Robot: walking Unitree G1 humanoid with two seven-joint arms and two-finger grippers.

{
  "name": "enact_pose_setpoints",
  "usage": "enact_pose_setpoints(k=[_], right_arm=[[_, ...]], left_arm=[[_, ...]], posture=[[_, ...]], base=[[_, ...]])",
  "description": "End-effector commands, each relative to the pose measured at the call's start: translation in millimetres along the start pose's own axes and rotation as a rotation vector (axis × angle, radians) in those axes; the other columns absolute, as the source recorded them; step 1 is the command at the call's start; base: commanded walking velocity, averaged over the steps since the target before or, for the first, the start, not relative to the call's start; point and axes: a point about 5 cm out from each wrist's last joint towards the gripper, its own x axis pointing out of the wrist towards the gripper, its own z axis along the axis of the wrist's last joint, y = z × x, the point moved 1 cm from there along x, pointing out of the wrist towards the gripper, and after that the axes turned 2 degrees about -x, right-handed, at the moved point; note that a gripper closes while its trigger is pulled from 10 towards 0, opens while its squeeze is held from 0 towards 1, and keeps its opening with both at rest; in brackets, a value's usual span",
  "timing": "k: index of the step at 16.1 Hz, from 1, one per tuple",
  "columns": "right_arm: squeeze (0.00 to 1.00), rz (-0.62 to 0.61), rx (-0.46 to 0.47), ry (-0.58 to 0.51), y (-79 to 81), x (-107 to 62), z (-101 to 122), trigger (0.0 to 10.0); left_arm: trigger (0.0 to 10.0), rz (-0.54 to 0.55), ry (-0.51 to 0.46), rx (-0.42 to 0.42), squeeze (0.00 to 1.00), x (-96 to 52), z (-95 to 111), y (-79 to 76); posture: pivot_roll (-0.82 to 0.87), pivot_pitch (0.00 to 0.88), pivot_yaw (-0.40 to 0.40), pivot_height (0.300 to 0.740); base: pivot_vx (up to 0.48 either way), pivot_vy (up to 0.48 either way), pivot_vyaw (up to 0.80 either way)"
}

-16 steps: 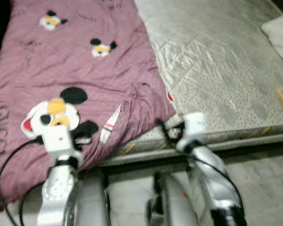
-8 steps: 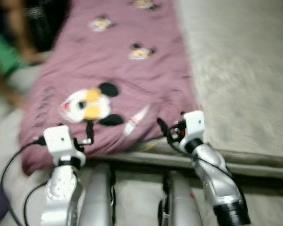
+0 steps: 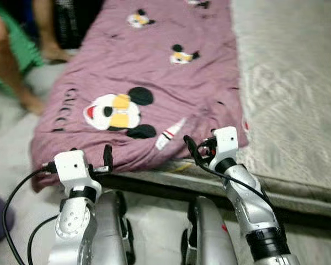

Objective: Clean up the room

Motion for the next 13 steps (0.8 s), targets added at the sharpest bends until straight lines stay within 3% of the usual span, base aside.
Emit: enact_pose_setpoints(k=[1, 5, 8, 10, 13], right_arm=[[0.00, 0.001, 0.013, 0.019, 1.2, -3.7, -6.7, 10.0], [0.00, 0.041, 0.013, 0.040, 9.9, 5.5, -10.1, 10.0], [0.00, 0.070, -0.011, 0.041, 15.7, 20.5, -7.6, 10.0], [0.00, 0.075, -0.012, -0.004, 22.8, 57.9, 16.4, 10.0], [0.00, 0.044, -0.005, -0.057, 18.8, 76.1, 41.4, 10.0]], left_arm=[[10.0, -0.001, 0.010, -0.001, 0.00, -2.9, -0.4, 0.5], [10.0, 0.008, 0.001, 0.008, 0.00, -8.4, 3.8, 1.7], [10.0, 0.007, -0.008, 0.043, 0.00, -13.8, 7.4, 4.3], [10.0, 0.014, -0.017, 0.069, 0.00, -20.9, 14.0, 8.4], [10.0, 0.022, -0.020, 0.079, 0.00, -23.9, 18.4, 12.7]], posture=[[-0.02, 0.242, -0.052, 0.561], [0.02, 0.255, -0.063, 0.501], [0.06, 0.264, -0.069, 0.497], [0.10, 0.273, -0.066, 0.497], [0.14, 0.270, -0.063, 0.497]], base=[[0.000, 0.000, 0.00], [0.000, 0.000, 0.00], [0.000, 0.000, 0.00], [0.000, 0.000, 0.00], [0.000, 0.000, 0.00]])
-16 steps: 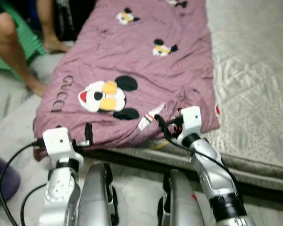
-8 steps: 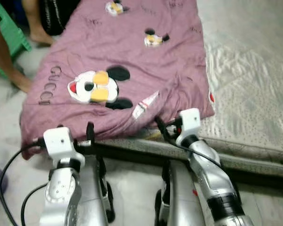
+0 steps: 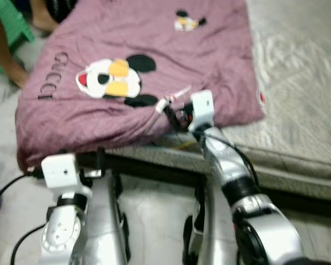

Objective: Clean up the room

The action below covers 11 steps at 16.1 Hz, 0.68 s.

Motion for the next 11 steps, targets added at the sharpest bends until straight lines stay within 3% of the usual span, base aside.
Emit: enact_pose_setpoints(k=[1, 3, 5, 6, 8, 9, 11], right_arm=[[0.00, -0.043, 0.026, 0.030, -8.1, -3.2, -9.9, 10.0], [0.00, -0.089, 0.079, -0.036, -11.9, -1.1, -2.1, 10.0], [0.00, -0.133, 0.042, -0.104, -17.2, 3.6, 11.3, 10.0], [0.00, -0.206, 0.047, -0.132, -35.2, 6.5, 25.6, 10.0], [0.00, -0.270, 0.051, -0.149, -52.0, 8.5, 39.1, 10.0], [0.00, -0.272, 0.041, -0.151, -51.9, 11.6, 46.1, 10.0], [0.00, -0.218, 0.062, -0.124, -29.1, 18.1, 41.6, 10.0]], left_arm=[[10.0, 0.005, 0.005, 0.013, 0.00, -3.1, 1.3, 3.6], [10.0, -0.009, 0.006, 0.012, 0.00, -1.6, 1.8, -1.0], [10.0, -0.016, 0.006, 0.008, 0.00, -1.3, 3.2, -4.5], [10.0, -0.017, 0.006, 0.006, 0.00, -1.3, 3.6, -4.4], [10.0, -0.017, 0.007, 0.007, 0.00, -0.6, 3.0, -3.3], [10.0, -0.017, 0.006, 0.007, 0.00, 0.5, 2.5, -2.8], [10.0, -0.018, 0.004, 0.003, 0.00, 3.0, 2.4, -4.7]], posture=[[0.13, 0.269, -0.060, 0.497], [0.13, 0.269, -0.055, 0.497], [0.13, 0.269, -0.046, 0.497], [0.13, 0.269, -0.046, 0.497], [0.12, 0.256, -0.045, 0.497], [0.12, 0.252, -0.049, 0.497], [0.11, 0.249, -0.052, 0.497]], base=[[0.000, 0.000, 0.00], [0.000, 0.000, 0.00], [0.000, 0.000, 0.00], [0.000, 0.000, 0.00], [0.000, 0.000, 0.00], [0.000, 0.000, 0.00], [0.000, 0.000, 0.00]])
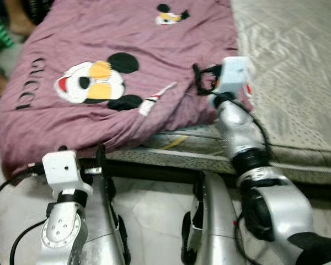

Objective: Clean up the room

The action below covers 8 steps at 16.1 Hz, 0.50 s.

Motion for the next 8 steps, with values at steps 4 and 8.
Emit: enact_pose_setpoints(k=[4, 8], right_arm=[[0.00, 0.128, -0.043, 0.211, 51.9, -18.3, -51.6, 10.0], [0.00, 0.092, -0.101, 0.287, 52.6, -25.2, -67.4, 4.5]], left_arm=[[10.0, 0.012, 0.025, 0.007, 0.00, -4.2, -3.8, 2.9], [10.0, 0.017, 0.026, 0.010, 0.00, -1.8, -4.4, 4.2]], posture=[[0.13, 0.243, -0.060, 0.497], [0.12, 0.240, -0.061, 0.497]], base=[[0.000, 0.000, 0.00], [0.000, 0.000, 0.00]])
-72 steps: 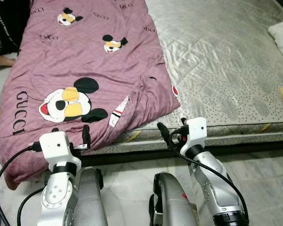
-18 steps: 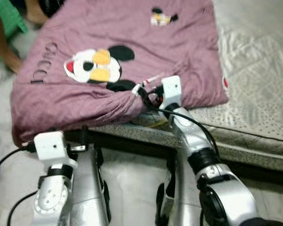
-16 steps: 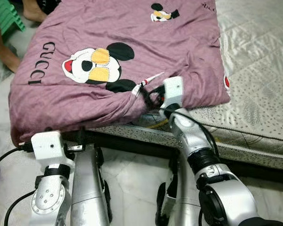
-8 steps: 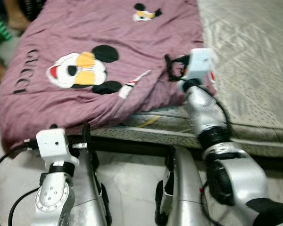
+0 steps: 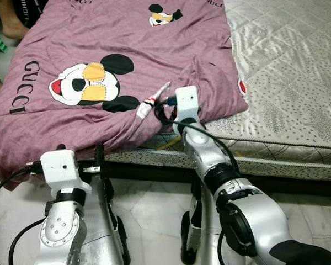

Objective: Clean up the room

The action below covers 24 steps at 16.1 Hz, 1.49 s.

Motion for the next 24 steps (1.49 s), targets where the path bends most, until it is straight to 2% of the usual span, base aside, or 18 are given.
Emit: enact_pose_setpoints(k=[1, 3, 5, 7, 9, 10, 12, 14, 16, 18, 19, 20, 22, 23, 24], right_arm=[[0.00, -0.036, -0.014, 0.045, -2.3, -1.9, -10.2, 0.0], [0.00, -0.109, 0.010, 0.038, -8.7, 0.9, -3.3, 0.0], [0.00, -0.131, 0.020, 0.042, -11.4, 1.3, -2.6, 0.0], [0.00, -0.221, 0.080, 0.103, -28.4, -3.8, -16.5, 0.0], [0.00, -0.315, 0.121, 0.173, -54.5, -14.7, -36.7, 0.0], [0.00, -0.331, 0.128, 0.189, -59.7, -17.8, -41.8, 0.0], [0.00, -0.402, 0.158, 0.261, -83.1, -36.4, -65.9, 0.0], [0.00, -0.451, 0.191, 0.274, -95.8, -50.7, -74.3, 0.0], [0.00, -0.469, 0.191, 0.267, -101.7, -61.4, -74.5, 0.0], [0.00, -0.481, 0.196, 0.272, -105.8, -77.9, -74.4, 0.0], [0.00, -0.485, 0.190, 0.284, -109.4, -95.1, -75.9, 0.0], [0.00, -0.487, 0.187, 0.292, -110.9, -103.3, -76.6, 0.0], [0.00, -0.505, 0.158, 0.345, -118.7, -144.3, -80.2, 0.0], [0.00, -0.508, 0.142, 0.362, -121.0, -156.8, -82.5, 0.0], [0.00, -0.527, 0.106, 0.407, -126.8, -183.3, -87.7, 0.0]], left_arm=[[10.0, 0.008, 0.025, 0.007, 0.00, -1.7, -4.6, 1.2], [10.0, 0.007, 0.026, 0.004, 0.00, -1.3, -5.0, 0.4], [10.0, 0.009, 0.027, 0.004, 0.00, -0.4, -5.2, 1.2], [10.0, 0.015, 0.025, 0.001, 0.00, 1.0, -5.3, 2.0], [10.0, 0.016, 0.025, -0.003, 0.00, 2.0, -5.9, 2.1], [10.0, 0.016, 0.026, -0.003, 0.00, 2.3, -6.2, 2.1], [10.0, 0.012, 0.027, -0.008, 0.00, 3.5, -7.1, 0.7], [10.0, 0.009, 0.025, -0.010, 0.00, 6.0, -7.5, 0.4], [10.0, 0.006, 0.023, -0.012, 0.00, 7.6, -7.1, -0.3], [10.0, 0.004, 0.020, -0.011, 0.00, 8.8, -6.9, 0.1], [10.0, 0.004, 0.019, -0.010, 0.00, 9.3, -6.9, 0.8], [10.0, 0.003, 0.019, -0.010, 0.00, 9.7, -6.9, 1.3], [10.0, -0.004, 0.020, -0.016, 0.00, 11.9, -8.4, 0.8], [10.0, -0.012, 0.022, -0.019, 0.00, 12.9, -9.3, -1.4], [10.0, -0.035, 0.023, -0.030, 0.00, 17.1, -10.5, -7.1]], posture=[[0.12, 0.239, -0.061, 0.497], [0.12, 0.235, -0.060, 0.497], [0.12, 0.233, -0.060, 0.497], [0.12, 0.229, -0.061, 0.497], [0.11, 0.224, -0.060, 0.497], [0.10, 0.224, -0.060, 0.497], [0.09, 0.221, -0.057, 0.497], [0.08, 0.215, -0.051, 0.497], [0.08, 0.209, -0.047, 0.497], [0.07, 0.203, -0.045, 0.497], [0.07, 0.201, -0.045, 0.497], [0.06, 0.198, -0.044, 0.497], [0.04, 0.195, -0.036, 0.497], [0.03, 0.193, -0.031, 0.497], [0.01, 0.186, -0.020, 0.497]], base=[[0.000, 0.000, 0.00], [0.000, 0.000, 0.00], [0.000, 0.000, 0.00], [0.000, 0.000, 0.00], [0.000, 0.000, 0.00], [0.000, 0.000, 0.00], [0.000, 0.000, 0.00], [0.000, 0.000, 0.00], [0.000, 0.000, 0.00], [0.000, 0.000, 0.00], [0.000, 0.000, 0.00], [0.000, 0.000, 0.00], [0.000, 0.000, 0.00], [0.000, 0.000, 0.00], [0.000, 0.000, 0.00]])
